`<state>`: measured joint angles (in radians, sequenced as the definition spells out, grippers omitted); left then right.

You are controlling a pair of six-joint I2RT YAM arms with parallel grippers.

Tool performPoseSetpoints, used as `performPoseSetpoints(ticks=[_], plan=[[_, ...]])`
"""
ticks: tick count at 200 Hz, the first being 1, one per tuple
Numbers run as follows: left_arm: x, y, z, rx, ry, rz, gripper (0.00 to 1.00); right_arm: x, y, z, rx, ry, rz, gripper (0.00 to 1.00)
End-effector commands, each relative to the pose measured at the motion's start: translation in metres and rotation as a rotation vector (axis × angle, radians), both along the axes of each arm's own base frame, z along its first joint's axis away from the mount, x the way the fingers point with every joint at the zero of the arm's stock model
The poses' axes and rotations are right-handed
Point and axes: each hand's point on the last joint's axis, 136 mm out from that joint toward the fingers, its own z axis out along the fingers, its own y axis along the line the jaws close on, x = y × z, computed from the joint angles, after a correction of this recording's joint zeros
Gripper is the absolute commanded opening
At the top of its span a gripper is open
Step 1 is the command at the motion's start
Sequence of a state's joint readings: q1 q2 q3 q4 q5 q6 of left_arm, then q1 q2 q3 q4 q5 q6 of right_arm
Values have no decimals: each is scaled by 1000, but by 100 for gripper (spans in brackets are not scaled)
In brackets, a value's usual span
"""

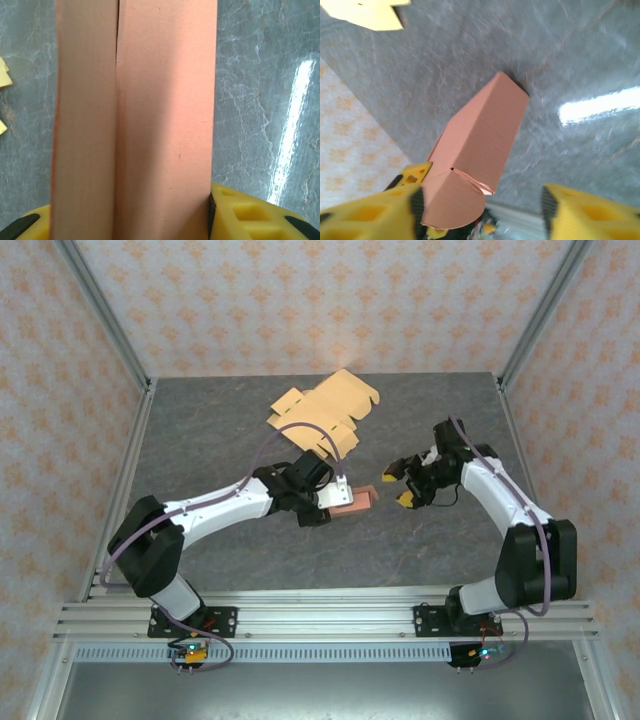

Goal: Fold the paper box

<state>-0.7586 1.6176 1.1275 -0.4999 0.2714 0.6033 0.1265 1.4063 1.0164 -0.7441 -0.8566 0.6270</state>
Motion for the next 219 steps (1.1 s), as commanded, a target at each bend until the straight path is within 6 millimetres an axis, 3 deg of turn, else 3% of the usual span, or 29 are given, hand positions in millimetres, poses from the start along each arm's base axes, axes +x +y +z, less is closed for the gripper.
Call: performPoseSetpoints(ticks=[1,16,27,42,70,101,137,197,219], plan=[[-23,14,-20,65,143,-42,42,-3,-9,10,-125,-279,122,47],[-18,15,-18,68,134,-46,43,-7,-1,16,-136,-411,188,42],[-16,14,-18,72,138,-55,44,-12,6,28,-164,-526,251,41],[-13,13,-19,76,150,-70,44,-17,16,31,-232,-593,341,42],[-12,13,-22,82,168,-96,45,-11,22,17,-317,-559,425,47],[-9,8,-21,47,197,-107,48,-4,30,0,-376,-529,482,43],[-4,5,-25,55,208,-118,48,5,40,5,-361,-541,488,28],[2,3,-21,33,208,-118,48,7,34,7,-422,-508,508,32],[6,3,-20,18,208,-102,48,7,40,4,-395,-488,510,22]])
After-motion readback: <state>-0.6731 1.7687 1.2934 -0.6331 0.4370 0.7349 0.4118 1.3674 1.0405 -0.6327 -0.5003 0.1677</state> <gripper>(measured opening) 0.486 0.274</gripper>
